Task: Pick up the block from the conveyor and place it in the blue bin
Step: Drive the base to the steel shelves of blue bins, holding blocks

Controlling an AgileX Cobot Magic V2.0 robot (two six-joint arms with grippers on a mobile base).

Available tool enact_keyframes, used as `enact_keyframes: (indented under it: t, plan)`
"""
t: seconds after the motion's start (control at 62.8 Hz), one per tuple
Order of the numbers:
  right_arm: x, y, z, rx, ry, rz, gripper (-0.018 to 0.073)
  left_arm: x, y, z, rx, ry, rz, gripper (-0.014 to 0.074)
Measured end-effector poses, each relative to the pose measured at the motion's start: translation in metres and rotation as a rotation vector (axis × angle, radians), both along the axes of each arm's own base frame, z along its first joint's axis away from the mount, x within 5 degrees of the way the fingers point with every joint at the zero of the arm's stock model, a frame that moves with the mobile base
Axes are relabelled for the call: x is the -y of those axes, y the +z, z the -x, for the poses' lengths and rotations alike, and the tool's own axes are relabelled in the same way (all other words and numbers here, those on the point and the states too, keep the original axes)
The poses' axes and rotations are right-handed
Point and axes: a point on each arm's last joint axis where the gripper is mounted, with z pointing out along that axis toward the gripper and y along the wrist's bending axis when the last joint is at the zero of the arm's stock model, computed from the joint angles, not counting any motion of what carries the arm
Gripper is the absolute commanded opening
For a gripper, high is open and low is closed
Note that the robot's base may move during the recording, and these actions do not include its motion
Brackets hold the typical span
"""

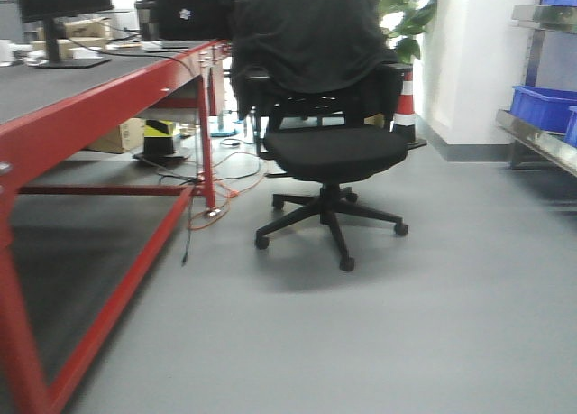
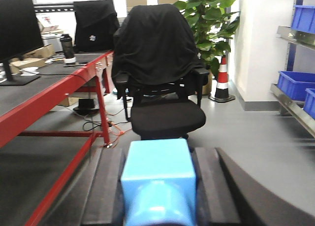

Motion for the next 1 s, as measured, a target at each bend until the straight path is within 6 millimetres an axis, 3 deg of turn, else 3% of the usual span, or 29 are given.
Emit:
enact_keyframes:
  t: [1.003]
  plan:
    - [0.0000,0.0002,0.0000,0.002,0.000,0.000,-0.0162,0.0000,0.0000,0.0000,0.000,0.000,0.000,-0.0111]
